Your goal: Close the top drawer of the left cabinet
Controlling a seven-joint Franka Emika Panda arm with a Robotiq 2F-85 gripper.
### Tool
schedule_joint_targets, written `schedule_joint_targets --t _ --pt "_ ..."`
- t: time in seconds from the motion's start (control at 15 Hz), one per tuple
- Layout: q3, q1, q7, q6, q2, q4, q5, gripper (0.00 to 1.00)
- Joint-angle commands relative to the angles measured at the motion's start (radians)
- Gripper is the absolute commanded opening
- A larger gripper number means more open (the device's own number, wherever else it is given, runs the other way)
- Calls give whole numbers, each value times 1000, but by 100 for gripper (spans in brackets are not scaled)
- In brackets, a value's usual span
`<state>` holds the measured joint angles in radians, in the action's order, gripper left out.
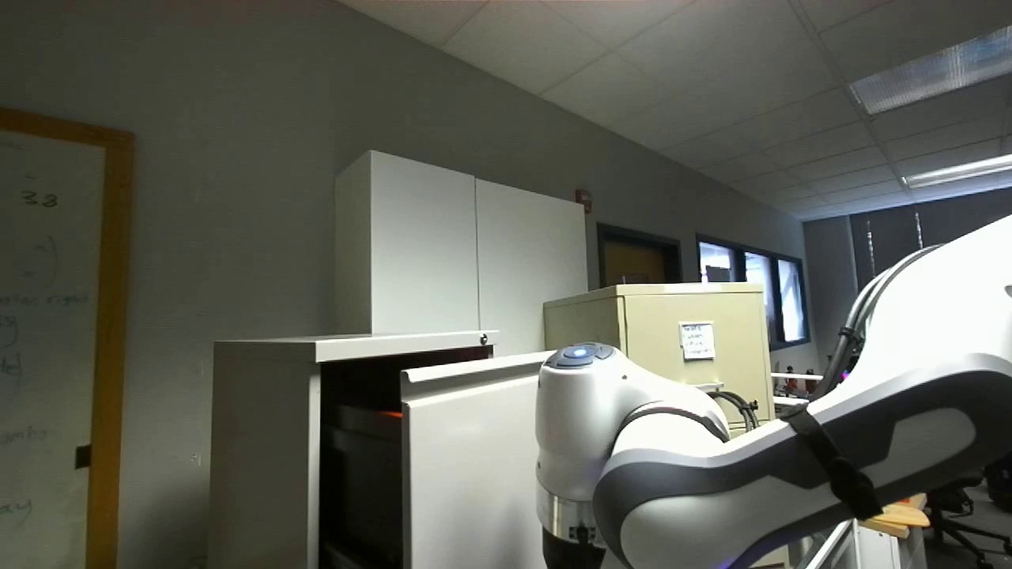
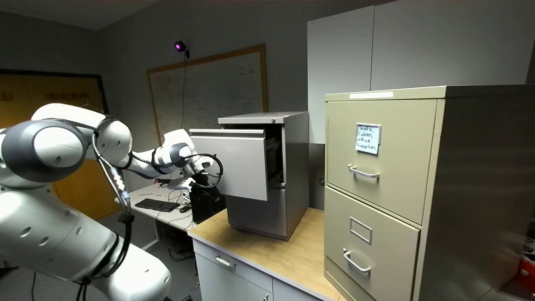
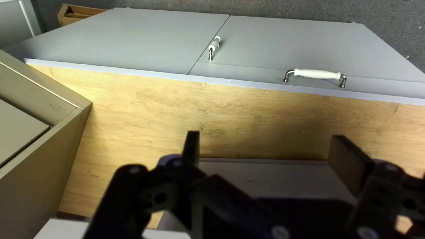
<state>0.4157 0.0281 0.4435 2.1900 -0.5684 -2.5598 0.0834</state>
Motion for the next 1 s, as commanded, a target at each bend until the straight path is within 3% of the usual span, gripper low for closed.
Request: schedule_joint_targets --t 0.0,0.53,0.6,0.73,0.93 --pt "-20 22 31 -9 -10 6 39 100" --pt "-6 14 65 -15 -156 16 126 100" --pt "-1 10 73 -9 -185 14 134 75" --pt "7 4 85 1 -249 14 148 67" --pt "26 -11 111 31 -342 14 168 42"
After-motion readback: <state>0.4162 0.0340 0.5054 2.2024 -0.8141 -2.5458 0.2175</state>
